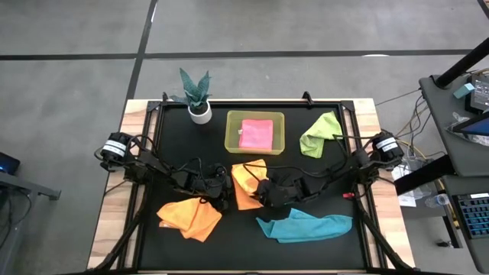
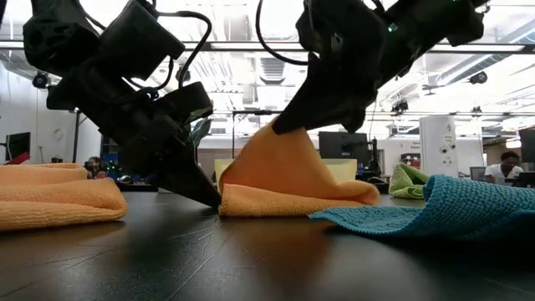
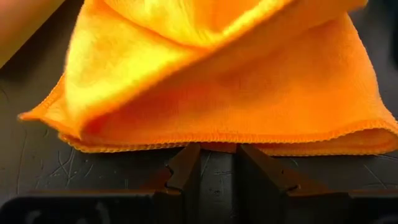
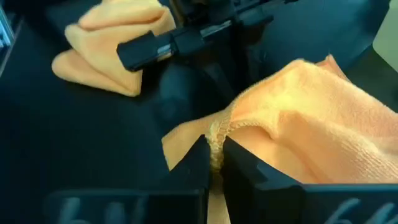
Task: Fold microfiber towels
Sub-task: Fold the top yellow towel on the table
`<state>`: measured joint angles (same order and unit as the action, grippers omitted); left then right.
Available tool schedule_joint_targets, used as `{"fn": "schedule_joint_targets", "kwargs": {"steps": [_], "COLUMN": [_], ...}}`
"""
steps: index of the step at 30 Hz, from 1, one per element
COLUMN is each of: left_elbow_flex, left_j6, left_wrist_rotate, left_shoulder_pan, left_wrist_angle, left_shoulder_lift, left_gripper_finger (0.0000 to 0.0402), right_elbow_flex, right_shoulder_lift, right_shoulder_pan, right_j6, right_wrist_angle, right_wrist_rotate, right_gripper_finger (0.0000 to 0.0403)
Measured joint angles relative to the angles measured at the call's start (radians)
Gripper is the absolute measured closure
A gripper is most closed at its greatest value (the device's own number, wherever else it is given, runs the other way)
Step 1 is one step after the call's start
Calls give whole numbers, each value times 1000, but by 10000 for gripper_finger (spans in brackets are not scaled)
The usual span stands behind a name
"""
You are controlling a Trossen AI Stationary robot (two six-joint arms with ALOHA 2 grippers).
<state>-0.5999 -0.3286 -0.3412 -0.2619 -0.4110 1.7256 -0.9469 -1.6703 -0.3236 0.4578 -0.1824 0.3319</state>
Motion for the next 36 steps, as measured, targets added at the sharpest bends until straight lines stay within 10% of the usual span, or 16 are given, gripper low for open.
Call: {"fn": "schedule_joint_targets", "kwargs": {"steps": [21,36], "left_elbow_flex": [-2,-3], "left_j6": [3,-6], "left_wrist_rotate": [19,36], "left_shoulder_pan": [0,0], "left_wrist_angle": [3,7], "left_shoulder_lift": [-9,-155], "left_gripper_finger": [314,314], "right_elbow_flex": [-138,0], "right_shoulder_lift": [-139,111], "right_shoulder_pan": [0,-99], "right_j6": [-72,-121], "right_wrist_angle": [25,253], "right_wrist_rotate": [-105,141], "right_gripper_finger": [203,204]}}
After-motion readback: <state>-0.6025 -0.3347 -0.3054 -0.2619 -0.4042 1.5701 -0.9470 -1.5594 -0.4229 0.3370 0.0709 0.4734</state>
